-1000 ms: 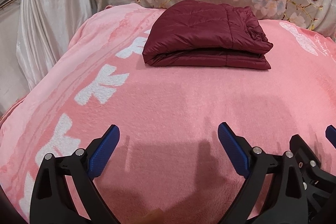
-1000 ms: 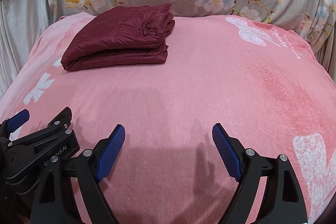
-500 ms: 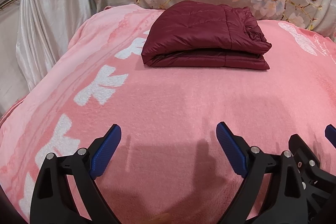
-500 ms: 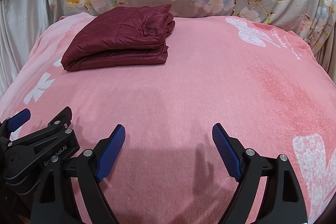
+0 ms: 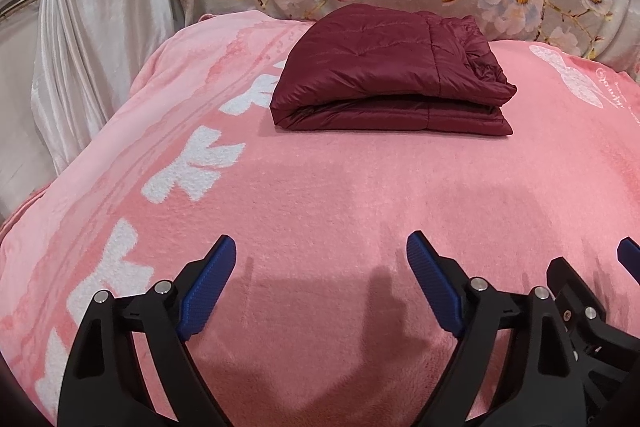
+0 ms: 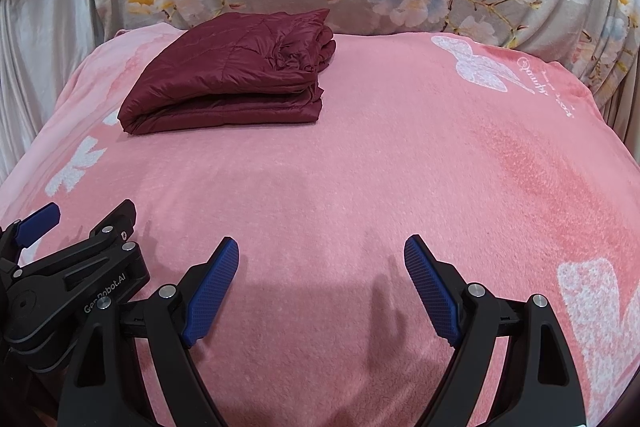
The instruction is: Fold large clothes
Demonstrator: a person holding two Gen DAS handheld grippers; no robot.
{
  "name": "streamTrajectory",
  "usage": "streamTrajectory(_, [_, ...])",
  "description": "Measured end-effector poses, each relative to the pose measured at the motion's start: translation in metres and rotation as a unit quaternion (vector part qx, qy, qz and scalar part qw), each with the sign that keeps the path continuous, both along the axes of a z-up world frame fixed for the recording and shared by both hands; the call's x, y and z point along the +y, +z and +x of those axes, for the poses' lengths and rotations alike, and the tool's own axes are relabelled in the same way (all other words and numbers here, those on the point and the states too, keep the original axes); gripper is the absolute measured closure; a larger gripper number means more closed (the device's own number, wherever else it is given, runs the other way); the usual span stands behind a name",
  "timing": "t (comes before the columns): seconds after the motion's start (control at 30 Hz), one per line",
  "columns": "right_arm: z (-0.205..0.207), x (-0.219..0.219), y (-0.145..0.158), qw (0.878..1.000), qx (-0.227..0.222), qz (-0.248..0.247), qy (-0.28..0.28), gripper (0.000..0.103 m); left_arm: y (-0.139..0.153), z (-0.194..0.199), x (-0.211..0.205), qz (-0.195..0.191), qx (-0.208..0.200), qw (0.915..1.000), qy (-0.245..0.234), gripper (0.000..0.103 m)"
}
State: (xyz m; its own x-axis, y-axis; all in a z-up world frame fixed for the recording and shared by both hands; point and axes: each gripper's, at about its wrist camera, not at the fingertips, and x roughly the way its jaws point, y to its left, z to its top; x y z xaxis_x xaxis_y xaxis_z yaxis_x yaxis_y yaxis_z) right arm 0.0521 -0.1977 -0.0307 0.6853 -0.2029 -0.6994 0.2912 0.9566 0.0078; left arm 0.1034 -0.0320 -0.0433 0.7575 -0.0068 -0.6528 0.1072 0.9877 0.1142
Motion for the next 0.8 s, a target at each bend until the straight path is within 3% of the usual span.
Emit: streamTrajectory(0.8, [0.0013,0.0026,0.0008,1.0,-0.002,-0.003,-0.001,0.02,0.0017,-0.0037,-0.0023,0.003,-0.007,1.0,0.0,0.024])
